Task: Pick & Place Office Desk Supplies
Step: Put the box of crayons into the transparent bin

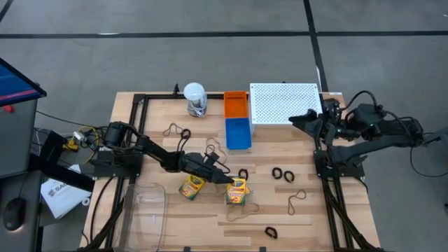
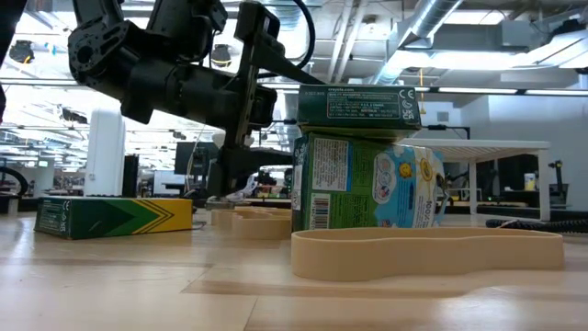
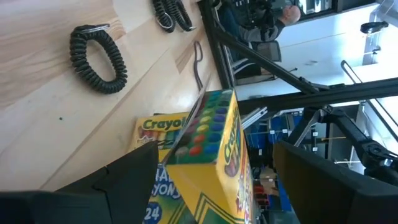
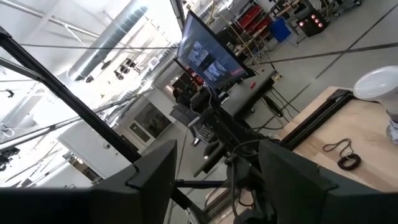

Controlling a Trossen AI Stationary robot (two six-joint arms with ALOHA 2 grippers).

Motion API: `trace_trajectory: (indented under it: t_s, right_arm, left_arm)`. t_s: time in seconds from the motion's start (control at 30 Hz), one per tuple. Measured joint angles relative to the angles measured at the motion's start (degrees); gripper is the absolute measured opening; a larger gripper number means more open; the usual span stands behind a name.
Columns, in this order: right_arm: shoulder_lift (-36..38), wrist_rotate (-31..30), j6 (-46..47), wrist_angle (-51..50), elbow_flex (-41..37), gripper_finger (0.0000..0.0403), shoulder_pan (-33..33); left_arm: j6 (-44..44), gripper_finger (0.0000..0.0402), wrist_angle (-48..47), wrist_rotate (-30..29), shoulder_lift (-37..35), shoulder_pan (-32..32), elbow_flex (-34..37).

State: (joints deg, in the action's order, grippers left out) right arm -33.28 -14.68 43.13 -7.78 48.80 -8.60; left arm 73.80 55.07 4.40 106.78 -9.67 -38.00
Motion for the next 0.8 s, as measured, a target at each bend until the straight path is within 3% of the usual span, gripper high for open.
trace_trajectory:
  t_s: [0.8]
  right_arm:
    - [2.3, -0.4, -0.1, -2.3, 0.0, 0.0223, 0.1]
  left_arm:
    - [-3.1, 0.031, -6.3, 2.1, 0.0, 0.4, -2.4]
